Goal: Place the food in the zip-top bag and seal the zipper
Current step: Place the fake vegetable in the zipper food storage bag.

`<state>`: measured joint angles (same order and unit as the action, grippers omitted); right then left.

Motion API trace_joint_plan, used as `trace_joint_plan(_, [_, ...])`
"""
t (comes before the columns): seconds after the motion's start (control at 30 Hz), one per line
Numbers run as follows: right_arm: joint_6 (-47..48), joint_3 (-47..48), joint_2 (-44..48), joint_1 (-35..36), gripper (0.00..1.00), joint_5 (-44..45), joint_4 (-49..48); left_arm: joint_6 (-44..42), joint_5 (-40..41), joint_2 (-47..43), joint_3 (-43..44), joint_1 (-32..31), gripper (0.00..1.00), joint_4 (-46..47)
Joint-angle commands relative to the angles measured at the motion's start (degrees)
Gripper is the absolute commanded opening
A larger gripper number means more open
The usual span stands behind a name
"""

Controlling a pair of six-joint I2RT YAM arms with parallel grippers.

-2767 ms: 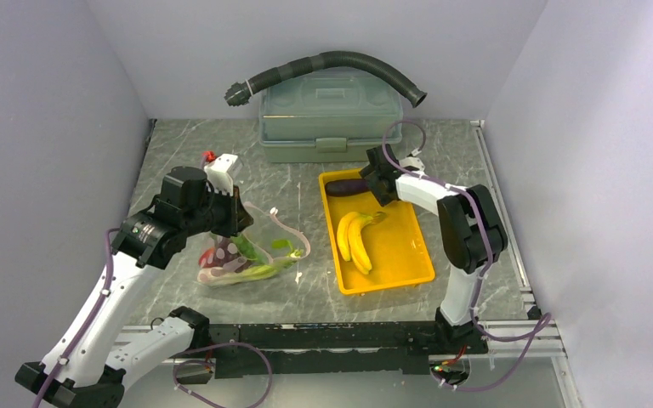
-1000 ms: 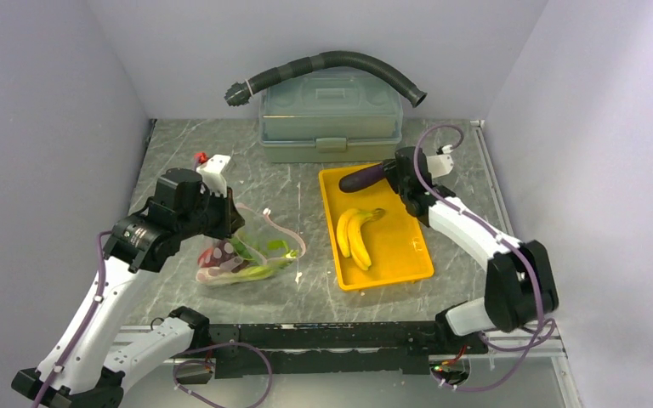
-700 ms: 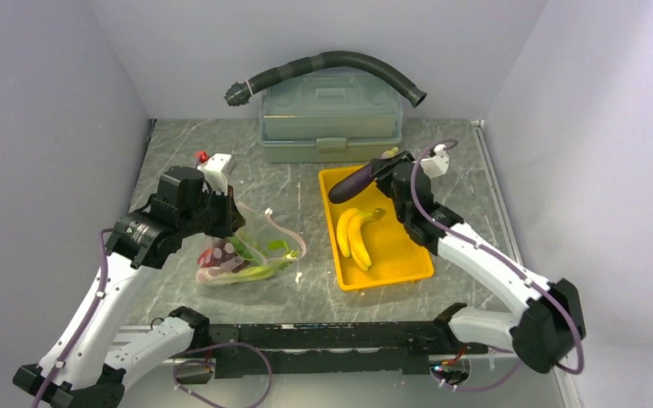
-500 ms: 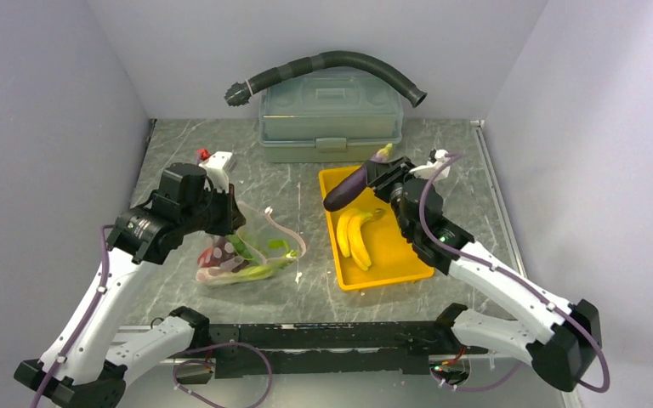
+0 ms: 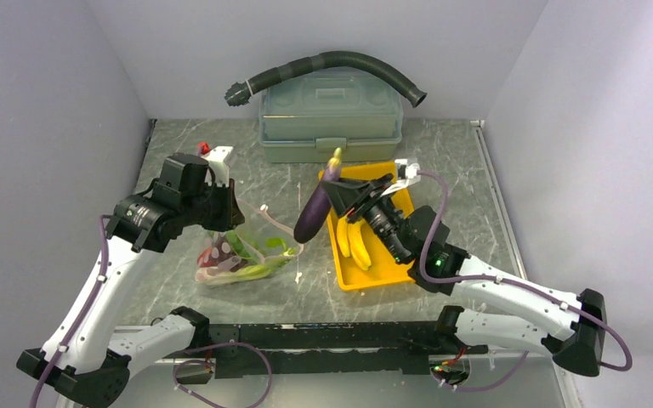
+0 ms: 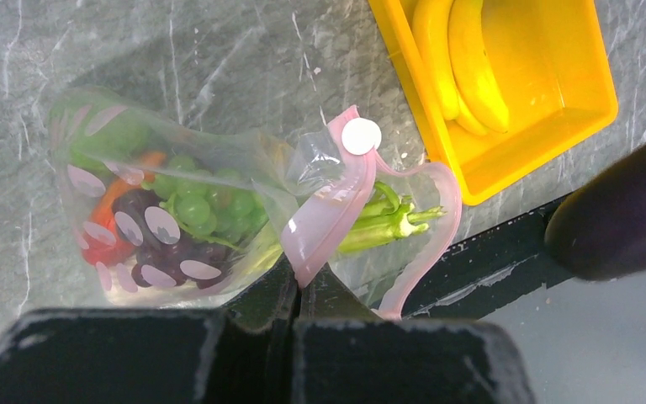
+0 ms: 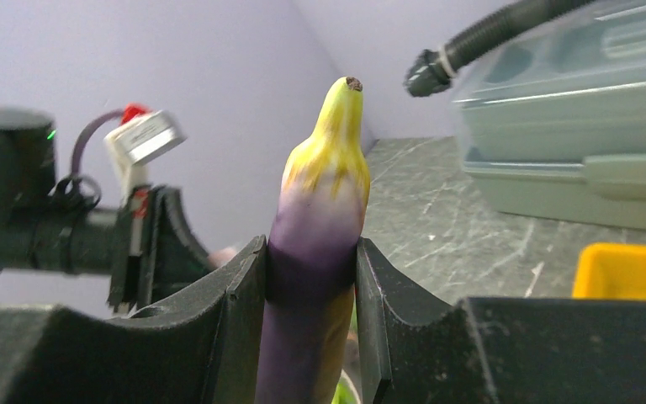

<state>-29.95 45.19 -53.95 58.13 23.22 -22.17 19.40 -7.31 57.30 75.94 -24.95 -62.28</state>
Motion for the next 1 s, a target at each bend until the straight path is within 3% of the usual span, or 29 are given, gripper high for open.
trace_joint_plan(0.0, [11.5,0.6,-2.1,4.9,0.00,-2.5,-10.5,1.2,-1.0,0.2,3.2,-0.1,0.00,-1.1])
trace_joint_plan(0.27, [26.2,0.4,-11.0,13.1,0.00,0.9,-26.0,1.3,-3.9,0.5,5.2,-0.1,0.00,-2.8])
trace_joint_plan(0.57, [36.0,1.1,-22.4,16.1,0.00,1.7,-42.4,0.9,-4.9,0.4,6.5,-0.1,0.00,-4.5])
trace_joint_plan(0.7, [38.1,0.4,-27.1,16.7,0.00,1.2,-52.2,0.7,-5.9,0.3,6.7,-0.1,0.00,-4.7])
trace_joint_plan(0.97, [38.9,1.3,-35.3,18.1,0.00,2.2,-62.4,0.9,-6.5,0.0,6.2,-0.1,0.00,-4.3])
